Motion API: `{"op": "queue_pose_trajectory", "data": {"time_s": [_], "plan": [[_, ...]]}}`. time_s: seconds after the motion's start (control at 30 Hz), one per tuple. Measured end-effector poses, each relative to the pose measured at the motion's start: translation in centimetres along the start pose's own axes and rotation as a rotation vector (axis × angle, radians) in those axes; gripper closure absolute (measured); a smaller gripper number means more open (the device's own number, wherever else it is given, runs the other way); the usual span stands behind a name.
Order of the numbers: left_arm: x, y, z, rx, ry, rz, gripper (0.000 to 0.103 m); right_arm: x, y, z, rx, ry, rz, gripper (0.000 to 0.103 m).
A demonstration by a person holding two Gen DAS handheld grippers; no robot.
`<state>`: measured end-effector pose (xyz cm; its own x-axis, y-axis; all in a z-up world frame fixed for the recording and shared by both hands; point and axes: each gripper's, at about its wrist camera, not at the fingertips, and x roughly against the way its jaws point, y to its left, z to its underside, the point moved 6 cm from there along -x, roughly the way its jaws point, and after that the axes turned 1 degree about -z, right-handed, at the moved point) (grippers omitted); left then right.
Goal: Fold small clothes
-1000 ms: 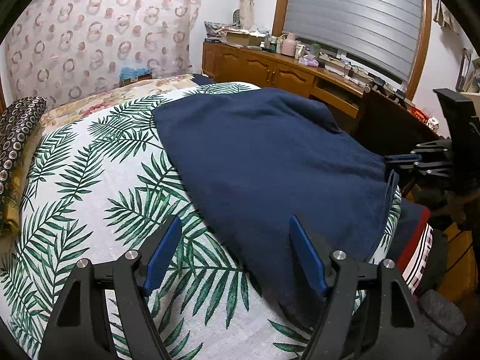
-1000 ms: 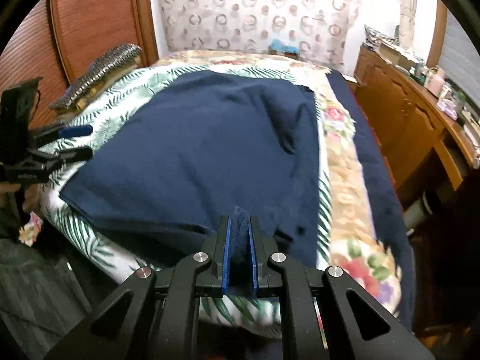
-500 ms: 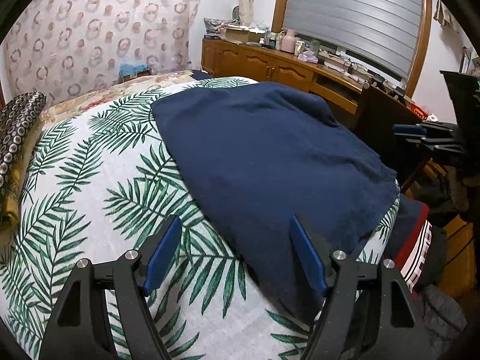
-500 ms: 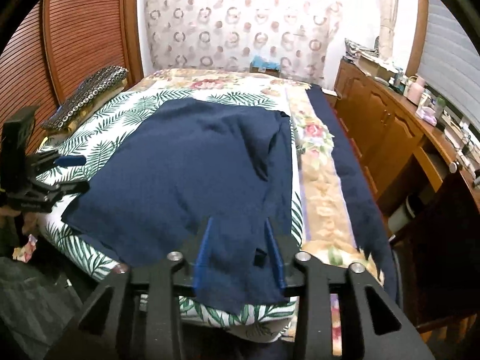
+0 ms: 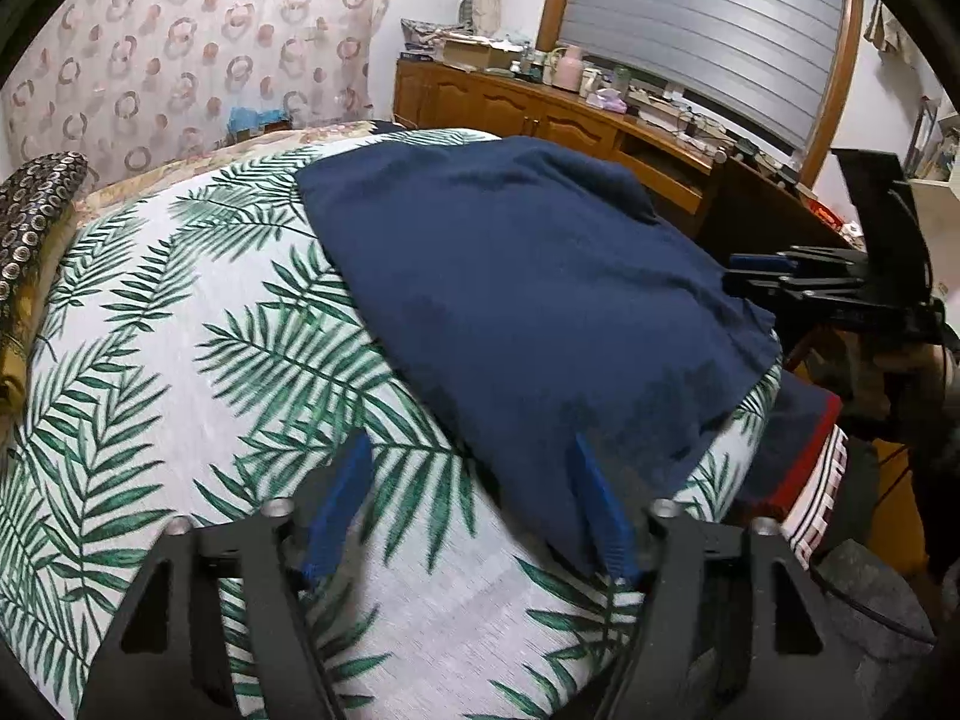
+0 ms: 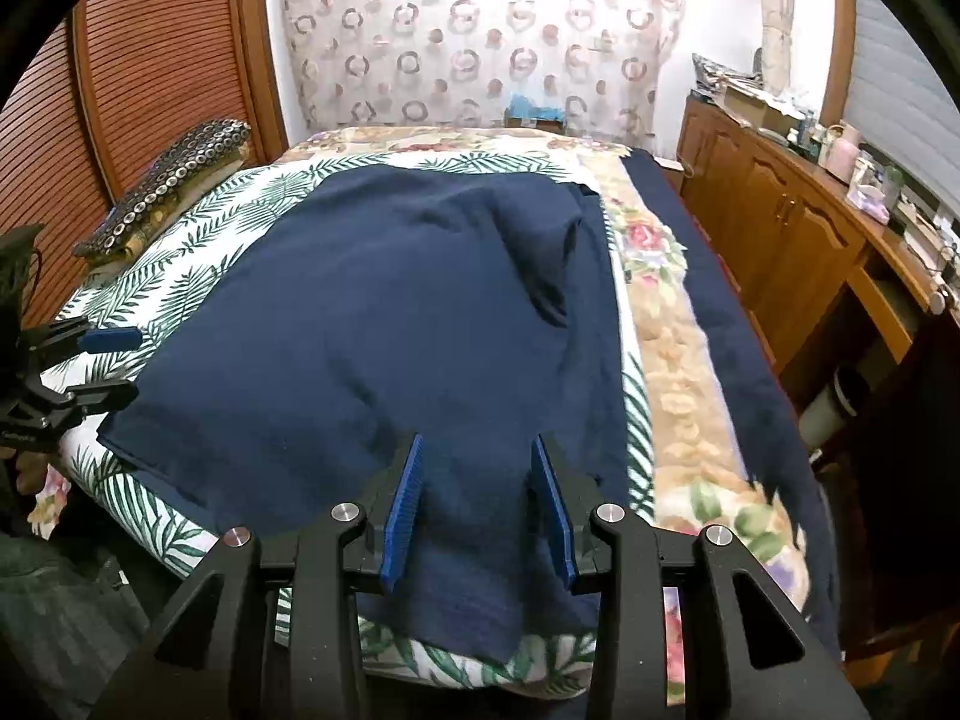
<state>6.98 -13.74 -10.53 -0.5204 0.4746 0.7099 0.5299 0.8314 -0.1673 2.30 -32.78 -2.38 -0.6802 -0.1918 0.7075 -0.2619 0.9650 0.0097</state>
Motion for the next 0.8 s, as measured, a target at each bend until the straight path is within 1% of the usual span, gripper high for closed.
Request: {"op": "queue_pose_trajectory", "data": {"time_s": [0.03, 0.1, 0.17, 0.23, 0.27, 0.3, 0.4, 0.53, 0.6, 0.67, 0.73, 0.77, 0.8], "plan": [[0.0, -0.2, 0.1, -0.002, 0.004, 0.007, 0.042, 0.0, 0.0, 0.1, 0.003, 0.000, -0.007, 0.065], [0.0, -0.6, 0.3, -0.012, 0.012, 0.021, 0.051, -0.3, 0.2, 0.1, 0.009, 0.001, -0.017, 0.065], [-0.1, -1.0, 0.5, -0.018, 0.020, 0.029, 0.054, -0.5, 0.3, 0.2, 0.014, 0.002, -0.028, 0.064], [-0.2, -1.3, 0.7, -0.021, 0.029, 0.034, 0.056, -0.7, 0.5, 0.3, 0.018, 0.006, -0.038, 0.061], [-0.2, -1.3, 0.8, -0.020, 0.032, 0.036, 0.056, -0.9, 0.5, 0.4, 0.021, 0.013, -0.046, 0.056], [-0.2, -1.4, 0.9, -0.019, 0.036, 0.041, 0.056, -1.0, 0.5, 0.6, 0.023, 0.016, -0.053, 0.054], [-0.2, -1.5, 1.0, -0.016, 0.036, 0.046, 0.056, -1.3, 0.5, 0.7, 0.027, 0.024, -0.062, 0.050], [-0.1, -1.8, 1.0, -0.017, 0.036, 0.051, 0.057, -1.6, 0.6, 0.8, 0.032, 0.031, -0.065, 0.046], [-0.1, -1.9, 1.0, -0.018, 0.039, 0.066, 0.062, -1.7, 0.4, 0.9, 0.030, 0.033, -0.065, 0.046], [-0.1, -2.1, 1.1, -0.020, 0.041, 0.076, 0.063, -1.8, 0.2, 0.9, 0.028, 0.033, -0.065, 0.045], [-0.2, -2.3, 1.0, -0.021, 0.045, 0.088, 0.067, -1.8, 0.2, 0.9, 0.030, 0.032, -0.065, 0.045], [-0.2, -2.4, 1.0, -0.020, 0.047, 0.096, 0.072, -1.9, 0.2, 1.0, 0.031, 0.031, -0.065, 0.045], [-0.3, -2.6, 1.0, -0.017, 0.052, 0.115, 0.079, -1.9, 0.4, 1.0, 0.031, 0.031, -0.065, 0.045]]}}
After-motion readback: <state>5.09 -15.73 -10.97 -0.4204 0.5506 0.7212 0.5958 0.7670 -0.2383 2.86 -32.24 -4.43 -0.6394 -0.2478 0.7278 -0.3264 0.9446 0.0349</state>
